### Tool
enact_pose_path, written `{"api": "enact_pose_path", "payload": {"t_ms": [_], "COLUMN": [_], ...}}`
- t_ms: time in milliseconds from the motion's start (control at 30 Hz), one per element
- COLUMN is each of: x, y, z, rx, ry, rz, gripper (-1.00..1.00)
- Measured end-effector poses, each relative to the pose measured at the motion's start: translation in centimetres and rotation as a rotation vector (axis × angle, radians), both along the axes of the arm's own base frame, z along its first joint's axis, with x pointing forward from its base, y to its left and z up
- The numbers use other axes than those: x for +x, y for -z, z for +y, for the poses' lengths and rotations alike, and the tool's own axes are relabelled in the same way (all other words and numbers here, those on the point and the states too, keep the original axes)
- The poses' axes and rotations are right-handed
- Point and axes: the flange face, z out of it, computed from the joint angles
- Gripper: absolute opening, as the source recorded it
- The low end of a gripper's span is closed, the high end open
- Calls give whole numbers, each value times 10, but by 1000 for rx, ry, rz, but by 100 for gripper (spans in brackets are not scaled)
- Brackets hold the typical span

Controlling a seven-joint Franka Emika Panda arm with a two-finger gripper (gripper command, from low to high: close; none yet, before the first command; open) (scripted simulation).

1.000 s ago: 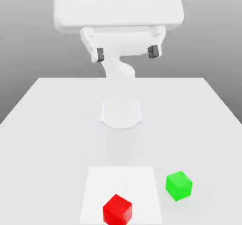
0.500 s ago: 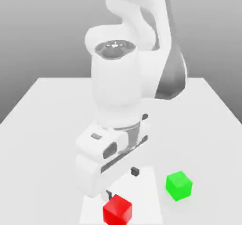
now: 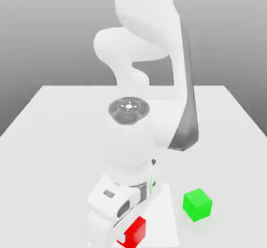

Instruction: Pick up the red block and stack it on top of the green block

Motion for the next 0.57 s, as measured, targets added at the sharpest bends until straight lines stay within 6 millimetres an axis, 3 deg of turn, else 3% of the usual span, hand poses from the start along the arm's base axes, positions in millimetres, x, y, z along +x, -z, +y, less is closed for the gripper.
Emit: {"api": "enact_pose_path", "payload": {"t_ms": [33, 133, 267, 300, 333, 367, 467, 500, 567], "x": [-3, -29, -90, -104, -109, -101, -100, -100, -100], "y": [-9, -27, -47, -44, -37, -28, 5, 11, 11], "z": [6, 68, 167, 189, 195, 177, 170, 169, 169], "rx": [2, 14, 7, 4, 3, 3, 1, 1, 1], "ry": [-20, -231, -609, -684, -711, -671, -656, -655, -655], "rz": [2, 9, 5, 3, 3, 2, 1, 2, 2], "gripper": [-100, -100, -100, -100, -100, -100, -100, 100, 100]}}
